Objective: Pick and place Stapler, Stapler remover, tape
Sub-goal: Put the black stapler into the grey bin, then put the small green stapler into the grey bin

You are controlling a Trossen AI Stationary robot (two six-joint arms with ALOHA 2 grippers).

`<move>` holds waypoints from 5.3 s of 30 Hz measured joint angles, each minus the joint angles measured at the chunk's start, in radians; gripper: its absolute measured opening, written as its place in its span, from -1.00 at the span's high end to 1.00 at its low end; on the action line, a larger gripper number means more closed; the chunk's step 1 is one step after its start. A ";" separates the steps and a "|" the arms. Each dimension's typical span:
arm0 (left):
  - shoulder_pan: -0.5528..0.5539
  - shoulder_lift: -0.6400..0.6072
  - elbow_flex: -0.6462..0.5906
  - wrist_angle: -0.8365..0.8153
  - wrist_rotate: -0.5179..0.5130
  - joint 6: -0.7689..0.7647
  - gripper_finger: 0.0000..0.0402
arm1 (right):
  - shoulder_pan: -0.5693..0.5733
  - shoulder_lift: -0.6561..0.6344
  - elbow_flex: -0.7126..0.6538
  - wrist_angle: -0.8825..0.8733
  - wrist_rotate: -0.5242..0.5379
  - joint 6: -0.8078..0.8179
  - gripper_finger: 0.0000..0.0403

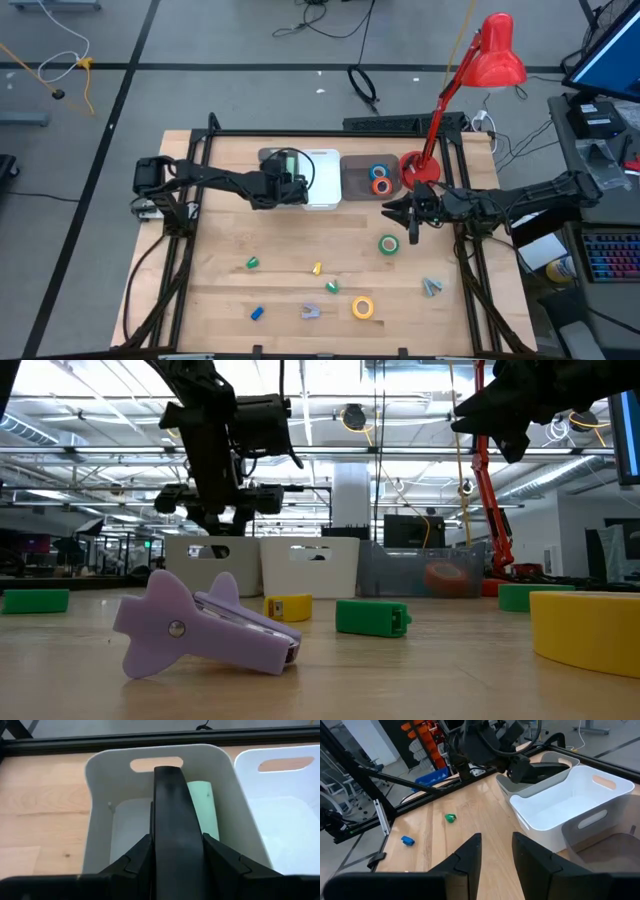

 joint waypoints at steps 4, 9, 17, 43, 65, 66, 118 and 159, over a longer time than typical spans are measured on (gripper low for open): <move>-0.001 0.013 0.000 0.004 -0.003 0.000 0.30 | 0.000 0.000 0.000 -0.004 0.000 0.000 0.50; -0.002 0.024 0.000 0.000 0.011 0.000 0.30 | 0.000 0.000 0.000 -0.004 -0.001 0.000 0.50; -0.001 0.024 0.000 -0.001 0.025 0.008 0.30 | 0.000 0.000 0.000 -0.004 -0.001 0.000 0.50; 0.020 -0.218 0.014 -0.033 0.125 0.196 -0.05 | 0.000 0.000 0.000 -0.004 -0.002 -0.002 0.50; -0.461 -0.416 0.015 -0.177 0.348 0.393 -0.05 | 0.002 -0.030 0.000 -0.125 -0.002 -0.011 0.50; -0.477 -0.415 0.015 -0.198 0.371 0.402 -0.05 | 0.002 -0.032 0.000 -0.125 -0.002 -0.012 0.50; -0.714 -0.415 -0.202 -0.177 0.518 0.235 -0.05 | -0.054 -0.439 -0.338 -0.015 -0.241 -0.021 0.50; -0.663 -0.231 -0.202 -0.117 0.644 0.246 -0.05 | -0.157 -0.588 -0.338 -0.179 -0.312 -0.027 0.50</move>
